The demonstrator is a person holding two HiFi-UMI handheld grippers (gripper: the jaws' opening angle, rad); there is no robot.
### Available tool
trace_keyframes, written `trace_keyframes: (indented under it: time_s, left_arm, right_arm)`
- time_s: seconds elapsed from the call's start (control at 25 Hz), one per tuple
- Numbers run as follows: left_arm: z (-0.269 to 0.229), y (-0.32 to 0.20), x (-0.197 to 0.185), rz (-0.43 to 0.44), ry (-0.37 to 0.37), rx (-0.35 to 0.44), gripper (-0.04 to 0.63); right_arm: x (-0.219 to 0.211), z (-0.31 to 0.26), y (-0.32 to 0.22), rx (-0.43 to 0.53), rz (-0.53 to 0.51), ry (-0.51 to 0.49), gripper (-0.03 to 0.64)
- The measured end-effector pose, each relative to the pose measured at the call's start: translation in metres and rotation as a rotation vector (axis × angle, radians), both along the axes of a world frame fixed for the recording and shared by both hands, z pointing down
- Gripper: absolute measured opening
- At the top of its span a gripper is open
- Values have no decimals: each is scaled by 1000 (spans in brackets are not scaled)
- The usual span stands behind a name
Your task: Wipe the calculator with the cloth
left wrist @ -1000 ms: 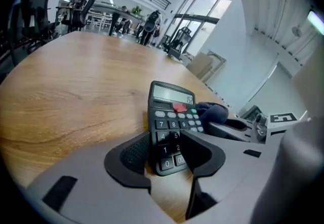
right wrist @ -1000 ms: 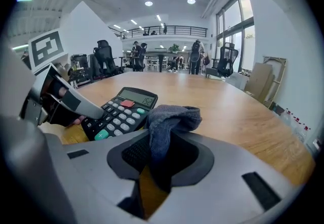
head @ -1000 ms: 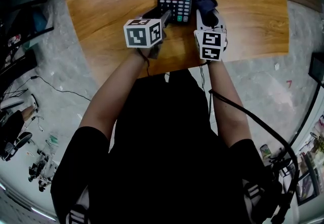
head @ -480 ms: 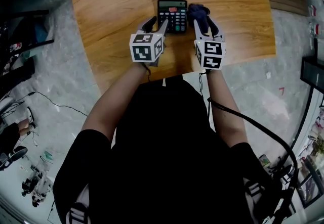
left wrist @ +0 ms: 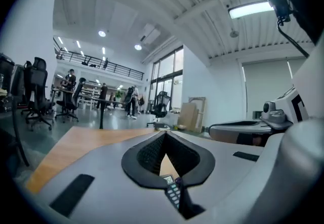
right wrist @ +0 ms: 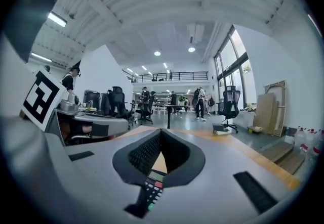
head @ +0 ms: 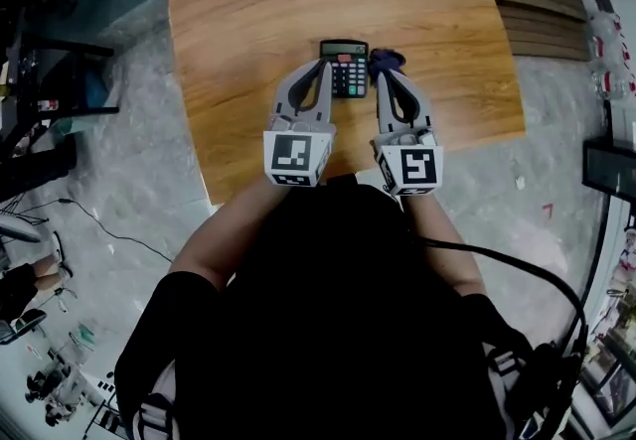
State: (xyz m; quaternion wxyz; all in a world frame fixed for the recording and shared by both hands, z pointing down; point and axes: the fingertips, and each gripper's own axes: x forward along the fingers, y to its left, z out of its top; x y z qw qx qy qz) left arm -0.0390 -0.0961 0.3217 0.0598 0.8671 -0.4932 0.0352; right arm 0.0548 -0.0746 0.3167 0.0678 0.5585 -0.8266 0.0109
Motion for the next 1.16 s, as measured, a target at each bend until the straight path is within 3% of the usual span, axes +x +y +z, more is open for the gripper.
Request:
trace_keyframes:
  time_s: [0.28,0.56,1.16]
  left_arm:
    - [-11,14,1,2,37,14,8]
    - [-18,13,9,29,20,17,8]
    - [-15,19,15,40,7,-12,8]
  right_arm:
    - [-23,-4,13,-69,-90,-105,14]
    - [-29,-17,12,-34,-114,-76,14]
    - [-24,-11,9,-61,-118,-58,14]
